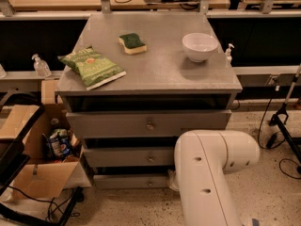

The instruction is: Open bottom drawer

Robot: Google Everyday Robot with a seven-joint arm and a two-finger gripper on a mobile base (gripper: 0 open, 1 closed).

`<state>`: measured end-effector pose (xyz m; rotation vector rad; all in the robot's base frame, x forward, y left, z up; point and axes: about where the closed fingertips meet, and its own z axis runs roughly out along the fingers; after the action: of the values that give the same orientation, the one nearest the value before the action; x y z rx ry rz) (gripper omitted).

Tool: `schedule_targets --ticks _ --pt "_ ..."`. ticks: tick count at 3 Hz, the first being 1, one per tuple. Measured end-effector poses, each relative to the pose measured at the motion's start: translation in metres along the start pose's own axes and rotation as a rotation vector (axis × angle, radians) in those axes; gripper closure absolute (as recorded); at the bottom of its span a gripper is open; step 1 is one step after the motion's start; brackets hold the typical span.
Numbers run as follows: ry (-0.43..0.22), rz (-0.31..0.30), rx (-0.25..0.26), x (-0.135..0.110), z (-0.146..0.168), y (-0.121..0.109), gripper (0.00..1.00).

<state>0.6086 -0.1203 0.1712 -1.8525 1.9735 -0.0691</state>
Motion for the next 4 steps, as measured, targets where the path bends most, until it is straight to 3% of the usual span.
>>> schedule_targets --ticks 1,4 --pt "0.000 0.000 0.000 0.0000 0.0000 0.0000 0.66" --pt "-0.001 0.000 -0.002 -0.0005 0.0009 0.0012 0.00"
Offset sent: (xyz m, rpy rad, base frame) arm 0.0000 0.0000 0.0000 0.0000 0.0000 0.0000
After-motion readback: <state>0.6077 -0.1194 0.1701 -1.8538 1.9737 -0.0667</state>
